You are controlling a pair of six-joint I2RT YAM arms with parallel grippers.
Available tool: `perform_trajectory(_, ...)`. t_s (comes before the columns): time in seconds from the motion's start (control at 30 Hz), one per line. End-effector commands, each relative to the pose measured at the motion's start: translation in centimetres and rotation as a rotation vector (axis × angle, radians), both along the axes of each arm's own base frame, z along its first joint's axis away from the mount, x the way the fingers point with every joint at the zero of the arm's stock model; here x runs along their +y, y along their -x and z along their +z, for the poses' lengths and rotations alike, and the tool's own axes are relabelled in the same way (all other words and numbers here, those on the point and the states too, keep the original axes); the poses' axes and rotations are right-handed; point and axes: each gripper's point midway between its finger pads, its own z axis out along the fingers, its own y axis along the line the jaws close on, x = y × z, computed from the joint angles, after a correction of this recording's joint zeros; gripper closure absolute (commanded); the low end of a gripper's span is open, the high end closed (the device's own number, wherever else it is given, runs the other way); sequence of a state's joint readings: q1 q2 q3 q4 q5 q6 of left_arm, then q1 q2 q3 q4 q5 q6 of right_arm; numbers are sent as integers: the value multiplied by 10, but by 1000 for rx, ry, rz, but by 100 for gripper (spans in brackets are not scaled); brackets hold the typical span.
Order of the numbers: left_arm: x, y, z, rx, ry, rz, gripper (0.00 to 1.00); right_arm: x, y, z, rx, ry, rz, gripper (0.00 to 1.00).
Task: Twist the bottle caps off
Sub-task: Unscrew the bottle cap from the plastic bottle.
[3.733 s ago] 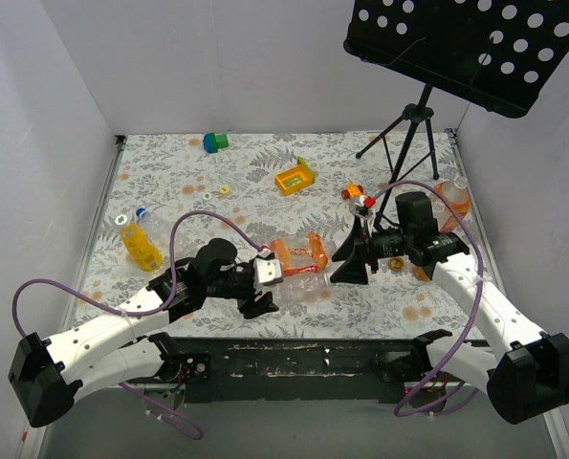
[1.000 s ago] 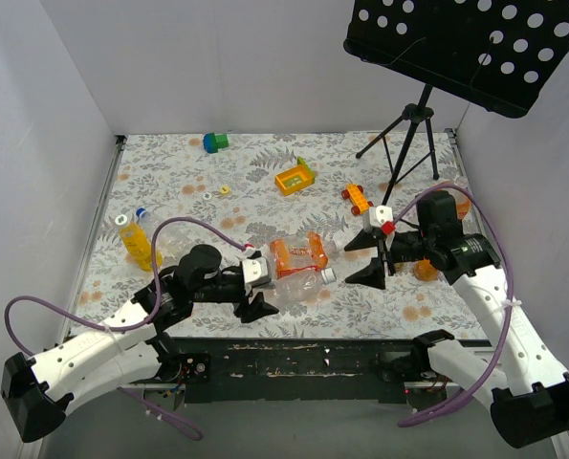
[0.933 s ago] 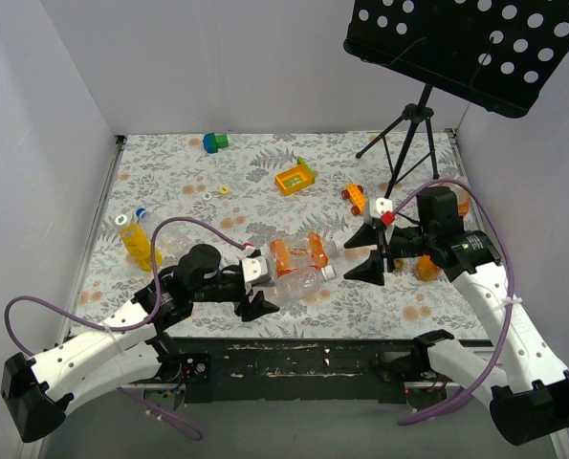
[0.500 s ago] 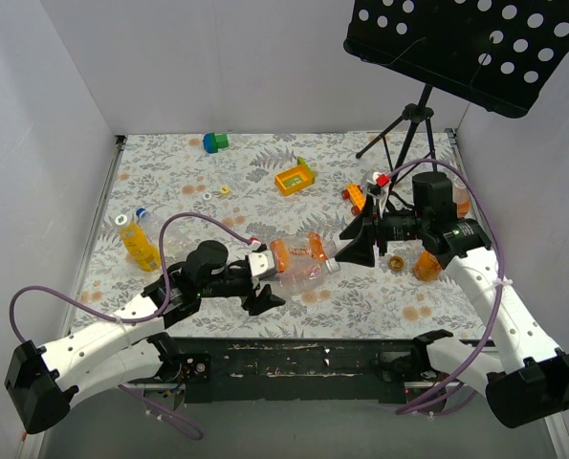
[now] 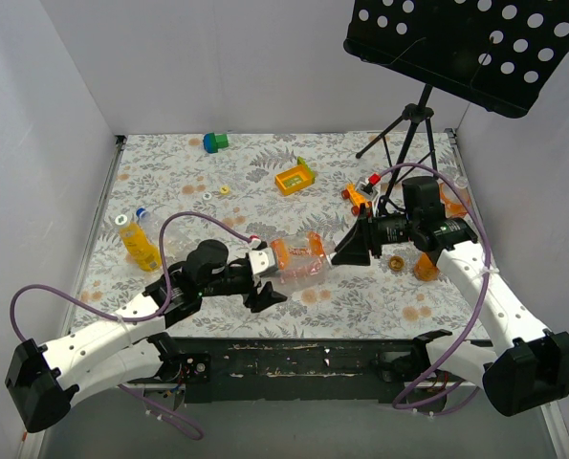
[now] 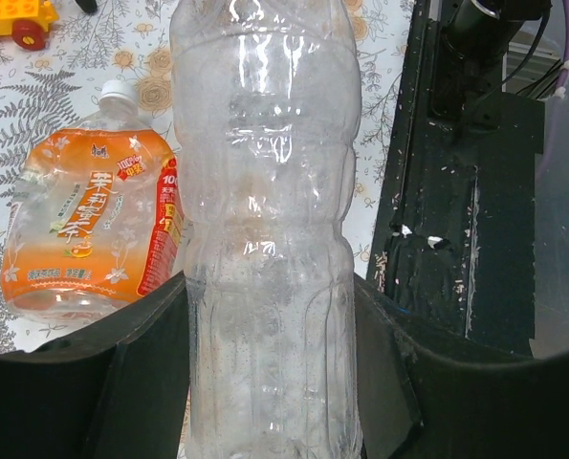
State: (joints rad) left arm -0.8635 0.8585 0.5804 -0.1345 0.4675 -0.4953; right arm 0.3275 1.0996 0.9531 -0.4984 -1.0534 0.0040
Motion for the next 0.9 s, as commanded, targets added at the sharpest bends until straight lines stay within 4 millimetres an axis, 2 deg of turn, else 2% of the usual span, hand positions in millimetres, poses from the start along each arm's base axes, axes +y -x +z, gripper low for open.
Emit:
perform_trajectory(0.0, -5, -6, 17, -37, 36, 14, 100, 2, 8, 9, 15, -34, 35, 43)
perform_trajectory(0.2, -4, -5, 16, -36, 38, 13, 100, 2, 12, 11, -22, -35, 80, 79)
perform_trajectory(0.33, -3, 0, 18, -42, 51, -6, 100, 2, 18, 18, -91, -52, 141, 95)
perform_trajectory(0.5, 0, 18, 14, -34, 70, -86, 100, -2, 36, 24, -361, -70, 324, 99)
perform_trajectory(0.63, 1, 39, 12, -25, 93, -192, 100, -12, 46, 3, -744, -28, 526, 99)
perform_trajectory(0.73, 0, 49, 13, -21, 101, -251, 100, -16, 27, -12, -994, 85, 566, 99)
perform_trajectory(0.8, -1, 48, 14, -23, 102, -258, 100, -12, 9, -8, -1138, 130, 516, 99)
perform_trajectory(0.87, -2, 45, 14, -30, 94, -247, 100, -10, 5, 0, -1172, 122, 498, 99)
